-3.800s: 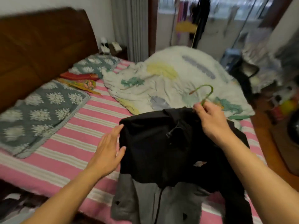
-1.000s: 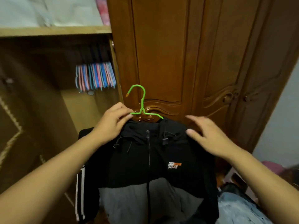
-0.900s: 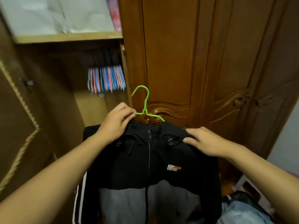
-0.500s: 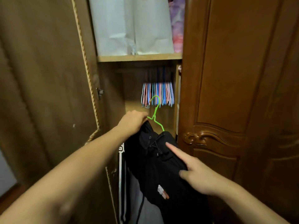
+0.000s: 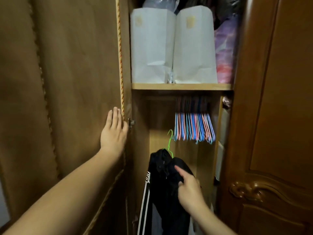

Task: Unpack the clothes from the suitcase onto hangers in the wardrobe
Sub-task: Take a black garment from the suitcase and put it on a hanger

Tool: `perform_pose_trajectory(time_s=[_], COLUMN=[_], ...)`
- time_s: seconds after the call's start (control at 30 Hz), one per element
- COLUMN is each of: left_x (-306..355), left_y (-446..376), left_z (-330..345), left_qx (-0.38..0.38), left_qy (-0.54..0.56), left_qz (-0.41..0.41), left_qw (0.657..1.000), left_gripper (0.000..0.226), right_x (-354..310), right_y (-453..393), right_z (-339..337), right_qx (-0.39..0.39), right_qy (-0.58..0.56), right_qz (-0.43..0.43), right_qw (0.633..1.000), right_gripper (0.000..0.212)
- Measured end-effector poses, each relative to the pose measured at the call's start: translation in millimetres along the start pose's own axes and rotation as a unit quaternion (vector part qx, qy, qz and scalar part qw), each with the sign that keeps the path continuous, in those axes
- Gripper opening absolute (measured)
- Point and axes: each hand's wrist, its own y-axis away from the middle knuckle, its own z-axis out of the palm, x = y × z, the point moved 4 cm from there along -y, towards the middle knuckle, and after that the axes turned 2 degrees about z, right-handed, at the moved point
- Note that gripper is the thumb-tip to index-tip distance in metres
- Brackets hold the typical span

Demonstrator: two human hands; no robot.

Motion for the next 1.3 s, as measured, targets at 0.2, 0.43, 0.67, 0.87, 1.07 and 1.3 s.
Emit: perform_pose_trajectory(time_s=[0.2, 0.43, 0.67, 0.87, 1.07, 1.3], left_x=[1.3, -1.1, -2.6, 0.3, 4.1, 2.7], left_y=[-35.8, -35.4, -36.0, -37.4, -39.1, -40.8], left_z=[5.2, -1.7, 3.4, 3.5, 11.7, 15.2], left_qx=[0.029, 0.067, 0.062, 0.039, 0.05, 0.033], left_qy=[-0.047, 0.001, -0.018, -0.031, -0.01, -0.004], left_qz=[0.017, -0.012, -0.004, -0.006, -0.022, -0.021], left_qw=[0.998, 0.998, 0.998, 0.999, 0.998, 0.999], left_gripper=[0.065, 0.063, 0.063, 0.067, 0.073, 0.075], right_x=[-38.3, -73.7, -134.7, -105.8, -66.2, -78.1], right_y=[-50.3, -145.7, -256.5, -335.3, -351.4, -353.3], right_z=[27.4, 63.7, 60.0, 58.3, 77.2, 107.9], right_qx=[0.036, 0.017, 0.04, -0.009, -0.105, -0.101], right_qy=[0.021, -0.023, -0.032, -0.033, -0.078, -0.02], right_qz=[-0.03, -0.089, -0.087, -0.055, -0.057, -0.032], right_qw=[0.999, 0.996, 0.995, 0.998, 0.99, 0.994], right_gripper=[0.077, 0.083, 0.062, 0.059, 0.077, 0.076])
